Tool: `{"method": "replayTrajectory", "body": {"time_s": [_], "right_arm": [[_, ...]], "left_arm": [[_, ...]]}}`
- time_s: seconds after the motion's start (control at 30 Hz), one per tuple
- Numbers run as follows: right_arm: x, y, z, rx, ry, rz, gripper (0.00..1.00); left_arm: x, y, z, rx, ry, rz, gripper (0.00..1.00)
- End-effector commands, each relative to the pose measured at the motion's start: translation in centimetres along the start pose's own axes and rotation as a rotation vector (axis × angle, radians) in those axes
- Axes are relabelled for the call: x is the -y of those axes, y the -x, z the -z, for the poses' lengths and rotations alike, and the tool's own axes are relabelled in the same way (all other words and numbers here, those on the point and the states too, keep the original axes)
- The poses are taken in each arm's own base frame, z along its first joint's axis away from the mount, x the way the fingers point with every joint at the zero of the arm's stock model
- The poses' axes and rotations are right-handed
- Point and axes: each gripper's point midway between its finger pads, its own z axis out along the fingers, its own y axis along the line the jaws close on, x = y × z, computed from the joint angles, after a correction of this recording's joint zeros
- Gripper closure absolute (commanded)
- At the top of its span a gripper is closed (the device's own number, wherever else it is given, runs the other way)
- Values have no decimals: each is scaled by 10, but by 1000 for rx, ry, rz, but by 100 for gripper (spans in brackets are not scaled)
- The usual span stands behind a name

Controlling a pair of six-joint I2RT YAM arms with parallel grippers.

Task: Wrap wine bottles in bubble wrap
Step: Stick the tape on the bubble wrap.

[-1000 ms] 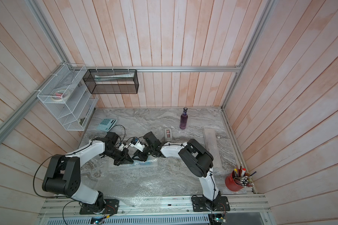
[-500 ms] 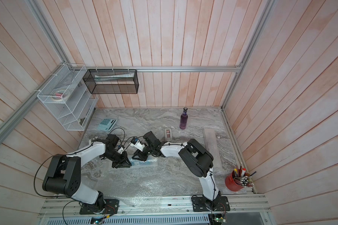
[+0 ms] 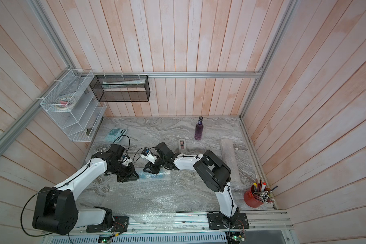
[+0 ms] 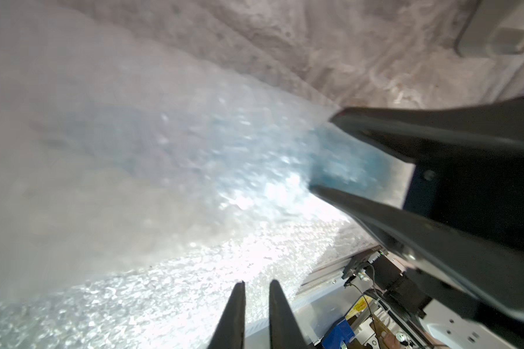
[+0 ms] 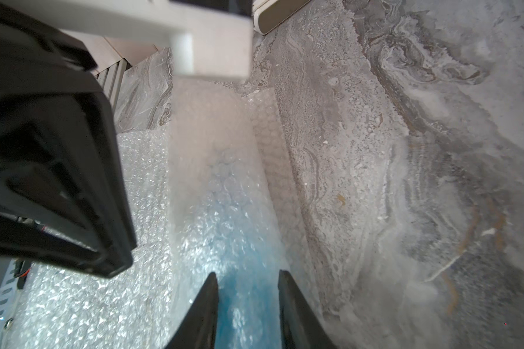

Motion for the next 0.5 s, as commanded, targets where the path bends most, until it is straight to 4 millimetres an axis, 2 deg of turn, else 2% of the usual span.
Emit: {"method": "replayTrajectory", "body": {"time_s": [0.0, 0.13, 0.3, 0.47], "right_arm": [[13, -33, -4, -98, -37, -73, 66], [14, -33, -4, -101, -36, -76, 66], [14, -35, 1, -99, -37, -82, 66], [14, -36, 6, -96, -34, -84, 66]], "left_arm": [[25, 6, -11, 4, -125, 41, 86], [31, 13, -33, -7, -132, 27, 90], [3, 17, -50, -12, -24, 16, 94], [-16, 24, -51, 8, 67, -5, 95]]}}
